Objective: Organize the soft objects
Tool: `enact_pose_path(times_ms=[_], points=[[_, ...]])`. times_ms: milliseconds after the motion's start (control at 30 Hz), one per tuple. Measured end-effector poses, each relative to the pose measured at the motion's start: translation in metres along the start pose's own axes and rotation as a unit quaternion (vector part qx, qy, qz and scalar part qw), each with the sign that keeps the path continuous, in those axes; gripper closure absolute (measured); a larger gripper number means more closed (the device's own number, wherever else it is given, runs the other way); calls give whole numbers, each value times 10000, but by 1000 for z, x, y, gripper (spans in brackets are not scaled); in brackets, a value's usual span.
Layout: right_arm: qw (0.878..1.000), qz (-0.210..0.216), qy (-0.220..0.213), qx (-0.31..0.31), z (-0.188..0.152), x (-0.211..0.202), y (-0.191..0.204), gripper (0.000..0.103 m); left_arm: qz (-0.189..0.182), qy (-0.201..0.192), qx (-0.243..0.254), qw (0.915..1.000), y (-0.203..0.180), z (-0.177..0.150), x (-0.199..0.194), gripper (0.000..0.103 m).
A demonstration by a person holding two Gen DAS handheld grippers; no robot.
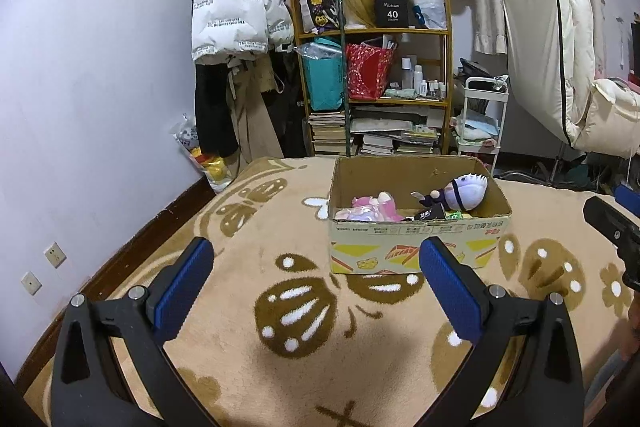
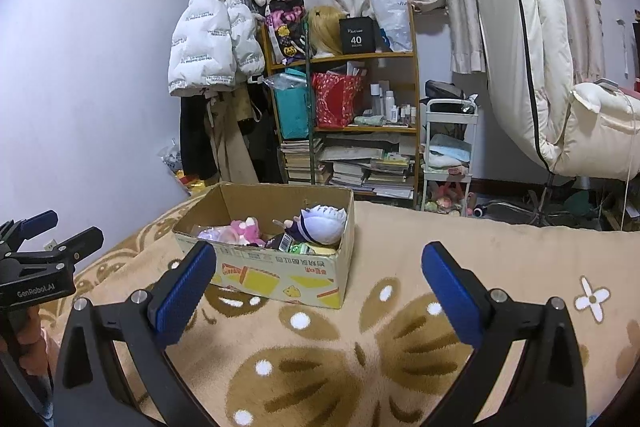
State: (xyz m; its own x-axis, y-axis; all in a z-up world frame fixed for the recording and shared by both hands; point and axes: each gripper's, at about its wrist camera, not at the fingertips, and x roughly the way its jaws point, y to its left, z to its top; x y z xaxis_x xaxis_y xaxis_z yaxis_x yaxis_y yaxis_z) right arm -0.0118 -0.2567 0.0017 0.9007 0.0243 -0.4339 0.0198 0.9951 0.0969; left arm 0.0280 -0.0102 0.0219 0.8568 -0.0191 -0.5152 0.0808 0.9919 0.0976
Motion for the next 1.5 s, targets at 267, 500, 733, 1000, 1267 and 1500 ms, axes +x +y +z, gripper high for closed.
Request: enact_pose_path(times_ms=[267, 500, 733, 1000, 1267, 1500], points=[[10000, -44, 61, 34, 0, 8, -3, 0, -75, 4, 57, 10000, -4, -2, 7, 1], [10000, -49, 57, 42, 0, 9, -5, 0, -100, -54, 218, 9997, -10, -4, 5, 1], [10000, -48, 55, 36, 0, 9, -6, 0, -83, -154, 337, 9993, -16, -3, 1, 1], [10000, -90, 32, 29, 0, 9, -5, 0, -84, -112, 351, 9993, -16, -3, 2, 1], [9999, -109, -3, 44, 1, 8, -6, 0, -64, -118, 361, 9993, -16, -4, 2, 1], [9999, -125, -6, 37, 1, 8, -8, 0, -109, -135, 367, 9992, -15, -5, 2, 1]])
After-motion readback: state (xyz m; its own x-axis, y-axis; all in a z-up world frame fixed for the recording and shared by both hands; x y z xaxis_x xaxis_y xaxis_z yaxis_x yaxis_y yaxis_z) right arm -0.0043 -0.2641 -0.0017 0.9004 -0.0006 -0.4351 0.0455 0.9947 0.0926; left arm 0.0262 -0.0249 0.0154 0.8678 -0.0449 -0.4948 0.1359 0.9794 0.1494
